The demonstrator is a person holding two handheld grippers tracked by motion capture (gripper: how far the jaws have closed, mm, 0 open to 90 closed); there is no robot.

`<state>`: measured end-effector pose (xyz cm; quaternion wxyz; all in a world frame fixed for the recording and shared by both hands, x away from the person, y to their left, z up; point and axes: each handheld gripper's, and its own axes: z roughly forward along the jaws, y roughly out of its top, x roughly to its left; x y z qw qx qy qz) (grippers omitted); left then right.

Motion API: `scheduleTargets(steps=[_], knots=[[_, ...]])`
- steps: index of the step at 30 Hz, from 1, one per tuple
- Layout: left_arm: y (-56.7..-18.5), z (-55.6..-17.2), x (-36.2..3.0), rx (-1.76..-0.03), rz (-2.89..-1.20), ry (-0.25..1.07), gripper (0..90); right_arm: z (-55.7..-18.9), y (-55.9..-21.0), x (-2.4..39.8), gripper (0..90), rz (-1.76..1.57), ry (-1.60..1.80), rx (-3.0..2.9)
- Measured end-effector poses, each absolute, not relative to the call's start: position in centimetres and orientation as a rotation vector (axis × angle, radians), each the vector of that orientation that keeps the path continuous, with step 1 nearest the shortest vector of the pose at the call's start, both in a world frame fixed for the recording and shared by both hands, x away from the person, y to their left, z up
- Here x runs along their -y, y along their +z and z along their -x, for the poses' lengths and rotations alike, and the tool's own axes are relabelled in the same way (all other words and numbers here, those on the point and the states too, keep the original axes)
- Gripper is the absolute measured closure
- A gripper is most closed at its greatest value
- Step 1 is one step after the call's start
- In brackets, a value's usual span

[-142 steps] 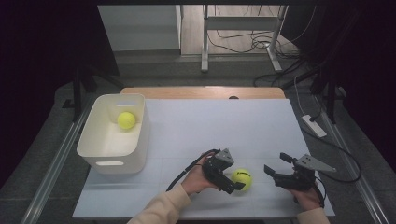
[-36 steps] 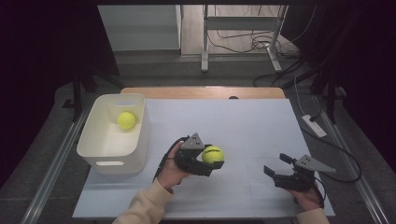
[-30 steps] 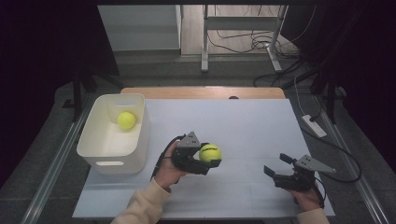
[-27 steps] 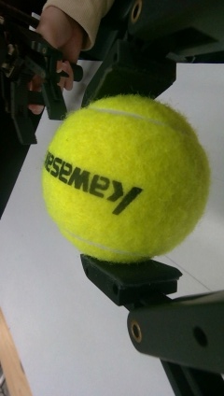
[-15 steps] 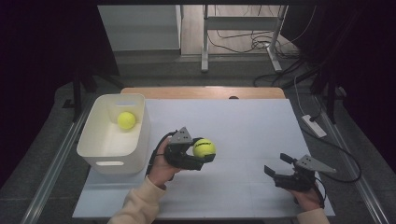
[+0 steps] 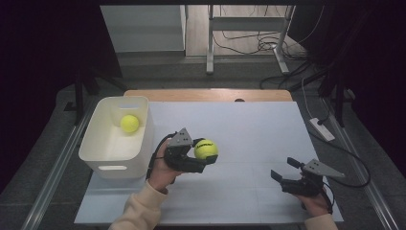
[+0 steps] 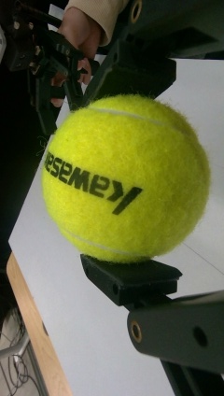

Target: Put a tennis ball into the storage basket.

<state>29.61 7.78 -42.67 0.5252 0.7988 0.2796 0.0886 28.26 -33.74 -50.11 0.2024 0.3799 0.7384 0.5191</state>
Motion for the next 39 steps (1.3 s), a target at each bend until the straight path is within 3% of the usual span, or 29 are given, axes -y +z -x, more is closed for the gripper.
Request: scheduleTargets(steps=[39], knots=[[-40.0,-28.8,-11.7,-0.749,-1.812,0.335,26.6,-28.3,-50.1,33.7,10.9,-1.058,1.447,-2.062]])
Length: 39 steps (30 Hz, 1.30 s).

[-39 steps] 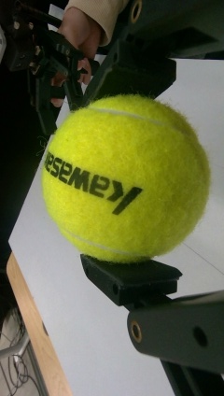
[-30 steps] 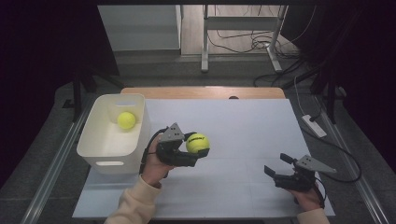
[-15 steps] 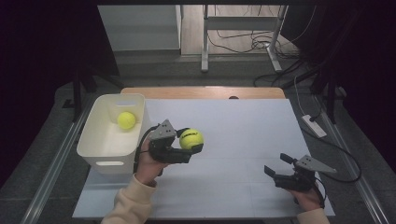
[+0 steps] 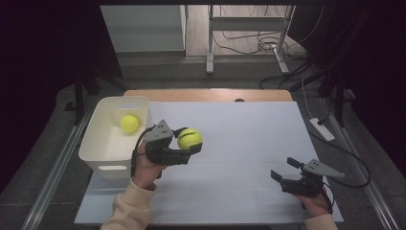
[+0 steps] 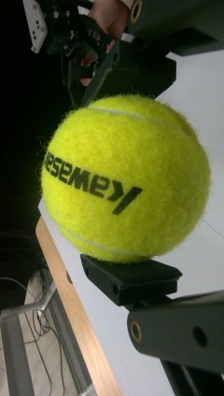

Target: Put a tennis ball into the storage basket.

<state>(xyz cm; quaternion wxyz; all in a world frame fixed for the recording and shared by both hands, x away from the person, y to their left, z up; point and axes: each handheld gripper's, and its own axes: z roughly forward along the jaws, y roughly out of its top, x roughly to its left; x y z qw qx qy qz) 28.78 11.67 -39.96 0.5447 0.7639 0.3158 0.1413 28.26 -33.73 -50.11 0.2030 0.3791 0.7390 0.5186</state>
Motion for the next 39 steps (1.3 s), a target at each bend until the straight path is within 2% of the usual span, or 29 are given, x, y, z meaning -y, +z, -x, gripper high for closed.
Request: scheduleTargets(steps=[39], knots=[[-38.3,-28.4,-15.9,-0.838,-1.725,0.441,26.6,-28.2,-50.1,33.6,10.9,-1.052,1.448,-2.065]])
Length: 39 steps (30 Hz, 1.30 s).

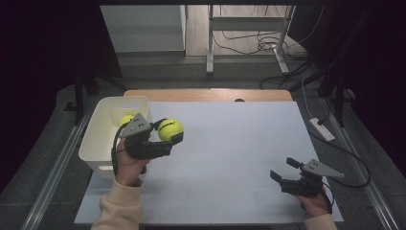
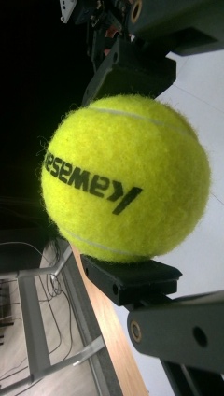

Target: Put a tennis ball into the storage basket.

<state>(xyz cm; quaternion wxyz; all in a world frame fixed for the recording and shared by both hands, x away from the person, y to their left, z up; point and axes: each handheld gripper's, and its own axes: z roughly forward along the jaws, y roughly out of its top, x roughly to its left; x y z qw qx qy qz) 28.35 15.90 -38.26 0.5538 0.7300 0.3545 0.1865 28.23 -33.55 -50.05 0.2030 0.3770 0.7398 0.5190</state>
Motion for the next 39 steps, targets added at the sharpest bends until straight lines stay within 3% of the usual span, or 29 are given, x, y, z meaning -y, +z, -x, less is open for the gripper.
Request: scheduleTargets(steps=[39], knots=[[-38.0,-30.9,-19.5,-1.029,-1.736,0.482,26.6,-28.1,-49.9,33.0,10.9,-1.054,1.46,-2.067]])
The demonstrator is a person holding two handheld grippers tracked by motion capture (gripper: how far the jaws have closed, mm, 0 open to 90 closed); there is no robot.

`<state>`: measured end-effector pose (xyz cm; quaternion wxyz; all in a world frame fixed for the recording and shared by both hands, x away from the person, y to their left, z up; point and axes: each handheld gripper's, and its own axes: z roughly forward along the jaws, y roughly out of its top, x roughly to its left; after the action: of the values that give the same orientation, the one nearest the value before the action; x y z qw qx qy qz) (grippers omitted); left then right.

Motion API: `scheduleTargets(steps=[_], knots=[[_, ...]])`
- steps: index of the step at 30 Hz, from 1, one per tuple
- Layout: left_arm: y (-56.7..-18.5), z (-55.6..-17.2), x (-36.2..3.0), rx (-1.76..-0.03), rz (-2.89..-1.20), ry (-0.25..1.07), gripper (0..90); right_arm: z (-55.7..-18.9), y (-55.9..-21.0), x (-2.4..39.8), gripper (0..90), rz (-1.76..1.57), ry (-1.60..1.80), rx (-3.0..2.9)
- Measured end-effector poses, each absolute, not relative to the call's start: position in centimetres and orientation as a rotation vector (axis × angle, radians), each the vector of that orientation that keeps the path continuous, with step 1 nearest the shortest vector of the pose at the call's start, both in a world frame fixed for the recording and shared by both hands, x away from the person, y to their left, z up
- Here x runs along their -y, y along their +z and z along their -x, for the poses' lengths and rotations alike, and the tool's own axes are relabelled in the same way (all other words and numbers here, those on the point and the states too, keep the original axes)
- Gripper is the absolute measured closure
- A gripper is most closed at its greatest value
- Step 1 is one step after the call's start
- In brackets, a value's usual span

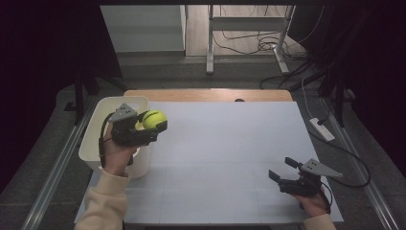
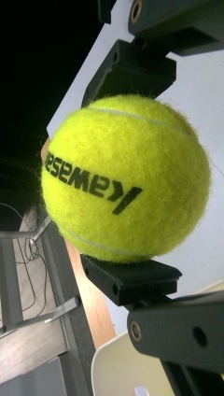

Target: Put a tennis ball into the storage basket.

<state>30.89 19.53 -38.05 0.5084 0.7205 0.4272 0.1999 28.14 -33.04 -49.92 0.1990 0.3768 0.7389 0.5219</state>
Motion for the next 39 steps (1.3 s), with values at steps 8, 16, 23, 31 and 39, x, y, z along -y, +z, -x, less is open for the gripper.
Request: scheduleTargets(steps=[8,16,23,31,39], knots=[[-37.7,-31.1,-20.1,-1.048,-1.736,0.507,26.5,-28.1,-49.9,33.0,10.9,-1.054,1.46,-2.066],[-37.7,-31.4,-20.5,-1.069,-1.746,0.525,26.6,-28.2,-49.9,33.1,10.9,-1.057,1.461,-2.063],[-37.4,-31.6,-21.1,-1.091,-1.752,0.541,26.5,-28.2,-50.0,33.1,10.9,-1.062,1.46,-2.065],[-37.2,-31.8,-21.9,-1.118,-1.757,0.557,26.5,-28.2,-49.9,33.1,10.9,-1.062,1.462,-2.064],[-37.1,-32.3,-22.8,-1.152,-1.756,0.566,26.5,-28.2,-50.0,33.1,10.9,-1.062,1.458,-2.066]])
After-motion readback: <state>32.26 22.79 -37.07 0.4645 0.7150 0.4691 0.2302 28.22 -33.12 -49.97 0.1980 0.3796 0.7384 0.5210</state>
